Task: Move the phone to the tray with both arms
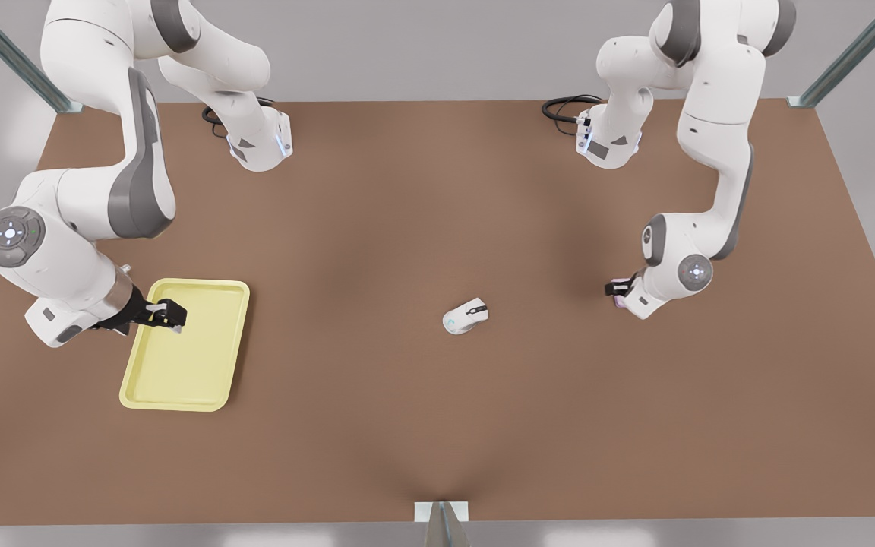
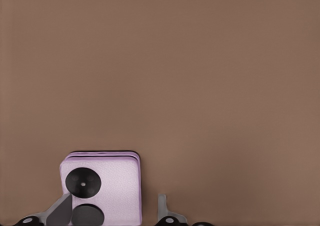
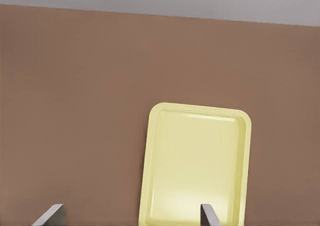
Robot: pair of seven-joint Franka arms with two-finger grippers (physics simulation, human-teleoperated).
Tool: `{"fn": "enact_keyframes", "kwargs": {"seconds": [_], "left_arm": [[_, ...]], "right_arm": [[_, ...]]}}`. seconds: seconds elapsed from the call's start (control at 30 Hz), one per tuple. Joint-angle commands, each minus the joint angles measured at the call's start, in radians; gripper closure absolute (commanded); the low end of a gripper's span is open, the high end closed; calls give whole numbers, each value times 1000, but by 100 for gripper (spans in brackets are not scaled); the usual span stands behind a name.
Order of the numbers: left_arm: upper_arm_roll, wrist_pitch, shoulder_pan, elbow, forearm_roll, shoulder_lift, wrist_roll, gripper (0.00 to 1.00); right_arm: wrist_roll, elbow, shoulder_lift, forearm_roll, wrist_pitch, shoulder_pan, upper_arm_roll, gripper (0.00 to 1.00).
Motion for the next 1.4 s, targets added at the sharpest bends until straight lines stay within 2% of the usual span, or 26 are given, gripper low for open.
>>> {"fn": "enact_keyframes", "kwargs": {"seconds": [0.0,0.1,0.13,0.17,0.73,0.77,0.8,0.83,0.93,1.0,1.1,1.17,1.2,1.23,1.37], "left_arm": [[0,-8,11,-1,31,-3,-38,13],[0,-11,29,-1,57,-1,-40,13],[0,-8,29,-1,57,5,-43,2],[-1,-7,29,-1,57,5,-49,0],[-3,10,15,-1,48,49,-52,0],[-3,12,15,1,46,49,-52,0],[-3,12,15,1,46,49,-52,16],[-3,12,15,1,46,49,-52,25],[-3,10,15,4,46,52,-54,24],[-3,-13,15,25,46,37,-58,19],[-3,-48,-23,65,43,22,-156,19],[-6,-166,-158,208,31,51,-386,19],[-12,-278,-219,329,31,97,-498,19],[-14,-398,-325,544,29,204,-702,19],[-15,-450,-653,795,-103,321,-1198,19]], "right_arm": [[1,0,-1,1,-3,-2,0,0],[1,0,0,1,-3,0,-1,0],[1,0,0,3,-3,0,-1,0],[1,0,0,3,-3,-2,-1,0],[-1,2,5,6,5,0,-1,0],[-1,2,4,6,5,0,-1,0],[-1,2,5,6,5,0,-1,0],[-1,2,5,6,5,-2,-1,0],[-1,2,5,6,5,-3,-1,0],[-1,2,7,6,5,-3,-1,0],[-1,2,7,6,5,-5,-1,0],[-1,2,7,7,5,-6,-1,0],[-1,2,7,7,5,-6,-1,0],[-1,2,7,7,5,-6,-1,0],[-1,2,7,7,5,-6,-1,0]]}}
